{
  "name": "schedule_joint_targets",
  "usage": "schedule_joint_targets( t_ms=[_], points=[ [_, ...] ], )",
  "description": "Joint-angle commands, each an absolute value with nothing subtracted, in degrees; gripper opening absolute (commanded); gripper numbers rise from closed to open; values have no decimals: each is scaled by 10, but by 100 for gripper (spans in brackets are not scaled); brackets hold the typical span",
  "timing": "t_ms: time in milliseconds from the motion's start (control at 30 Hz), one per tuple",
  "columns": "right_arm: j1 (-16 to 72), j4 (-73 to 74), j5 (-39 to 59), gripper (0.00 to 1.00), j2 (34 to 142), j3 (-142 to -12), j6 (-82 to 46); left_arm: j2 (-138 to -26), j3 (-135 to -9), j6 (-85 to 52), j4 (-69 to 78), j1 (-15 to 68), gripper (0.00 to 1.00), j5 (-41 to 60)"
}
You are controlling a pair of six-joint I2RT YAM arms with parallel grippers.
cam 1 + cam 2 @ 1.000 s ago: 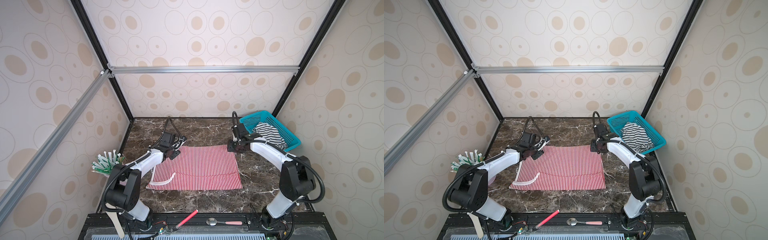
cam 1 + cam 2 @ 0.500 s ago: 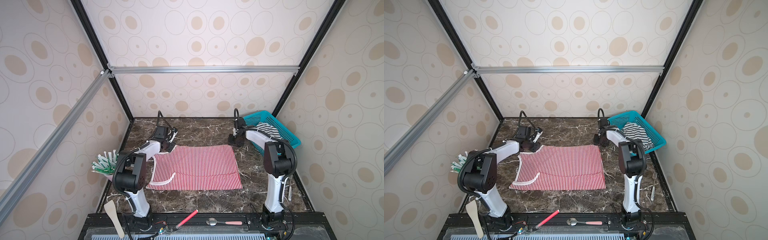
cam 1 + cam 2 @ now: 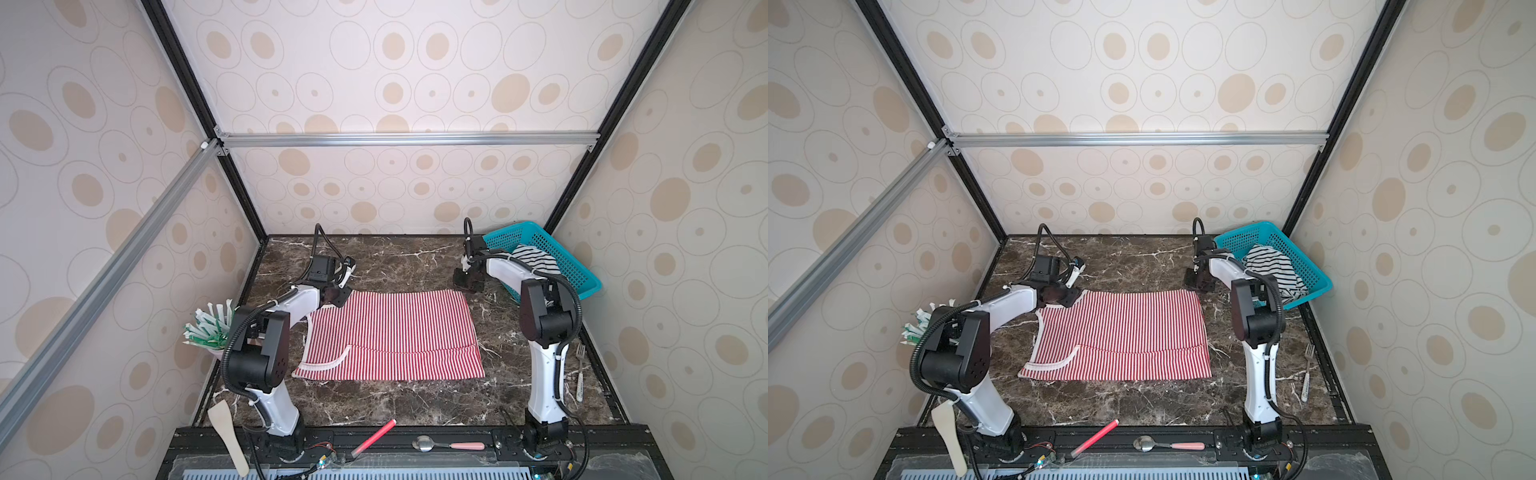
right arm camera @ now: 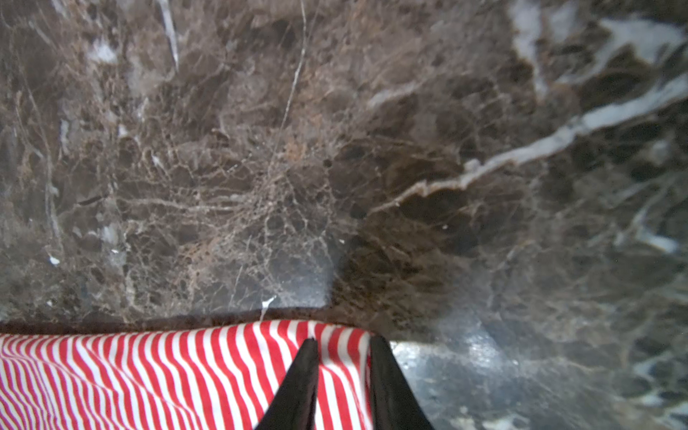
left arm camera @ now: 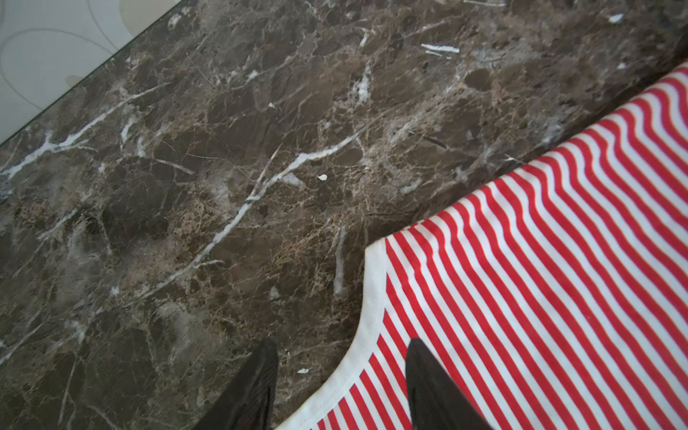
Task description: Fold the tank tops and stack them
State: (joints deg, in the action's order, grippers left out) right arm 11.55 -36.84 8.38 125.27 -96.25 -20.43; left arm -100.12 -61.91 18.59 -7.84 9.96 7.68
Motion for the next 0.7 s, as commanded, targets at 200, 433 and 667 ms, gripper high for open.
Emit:
schedule_joint_targets(
  t_ms=[200,433,667],
  points=[
    [111,-368,97,9,1248,-960,-186,-1045,-659,166,-71,95,55,91],
    [111,-343,106,0,1195,-917,-187,-1080,-700,172,-89,94,52,96],
    [112,-346,112,0,1179,-904,-184,-1131,-750,169,-120,94,47,126]
  ],
)
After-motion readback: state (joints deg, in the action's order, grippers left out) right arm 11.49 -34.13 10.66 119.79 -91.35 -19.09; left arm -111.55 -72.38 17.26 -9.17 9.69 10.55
